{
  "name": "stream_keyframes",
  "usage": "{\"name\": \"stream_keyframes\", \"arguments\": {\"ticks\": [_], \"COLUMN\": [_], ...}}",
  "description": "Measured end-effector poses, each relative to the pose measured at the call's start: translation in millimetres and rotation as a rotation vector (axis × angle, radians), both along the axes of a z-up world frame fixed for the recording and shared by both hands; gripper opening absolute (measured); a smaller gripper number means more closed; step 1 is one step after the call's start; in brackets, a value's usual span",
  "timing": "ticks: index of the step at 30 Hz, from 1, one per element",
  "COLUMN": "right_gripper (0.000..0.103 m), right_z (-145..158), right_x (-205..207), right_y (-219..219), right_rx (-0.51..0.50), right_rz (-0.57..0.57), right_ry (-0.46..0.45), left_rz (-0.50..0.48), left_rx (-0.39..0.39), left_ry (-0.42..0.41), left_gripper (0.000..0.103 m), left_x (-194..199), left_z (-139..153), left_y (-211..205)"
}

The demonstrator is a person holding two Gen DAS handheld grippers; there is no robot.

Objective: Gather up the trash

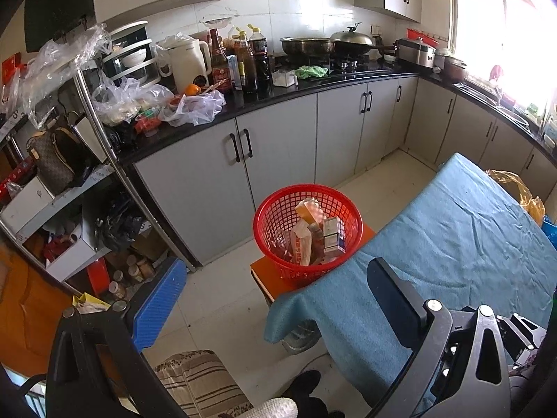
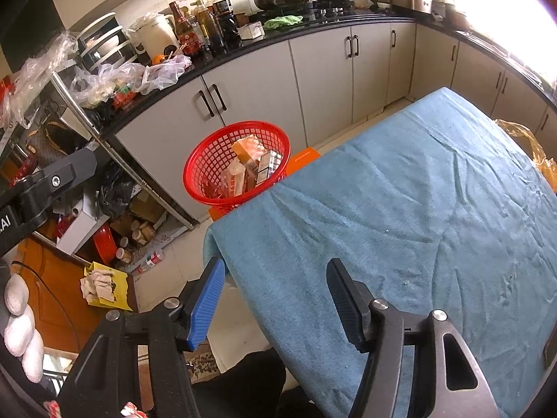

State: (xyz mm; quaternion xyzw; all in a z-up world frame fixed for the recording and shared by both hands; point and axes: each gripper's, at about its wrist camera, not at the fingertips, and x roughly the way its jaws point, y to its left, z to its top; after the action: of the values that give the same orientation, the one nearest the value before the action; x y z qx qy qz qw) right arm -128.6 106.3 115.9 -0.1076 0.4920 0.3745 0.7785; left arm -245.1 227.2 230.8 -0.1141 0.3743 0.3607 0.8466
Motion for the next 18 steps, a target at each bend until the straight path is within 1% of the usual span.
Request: {"name": "stream_keyframes", "arguments": {"ticks": [10,18], "right_gripper": [0.067,0.068], "right_z": [-3.0,-5.6], "right_x": [-3.6,-6.2], "right_y": [3.8,4.8], "right_rx": [-0.011,-0.013], "right_rz": [0.004,0.017], "right_ry": [0.006,0.012], "left_rz": [0.007,0.010], "left_rx": [-0.038,-0.041], "left_ry": [-0.003,-0.003], "left_gripper": [0.103,0.103], "left_x": [-2.8,-4.3], "left_z": [-4.3,-5.6], "left_y": [5.2,5.7]}}
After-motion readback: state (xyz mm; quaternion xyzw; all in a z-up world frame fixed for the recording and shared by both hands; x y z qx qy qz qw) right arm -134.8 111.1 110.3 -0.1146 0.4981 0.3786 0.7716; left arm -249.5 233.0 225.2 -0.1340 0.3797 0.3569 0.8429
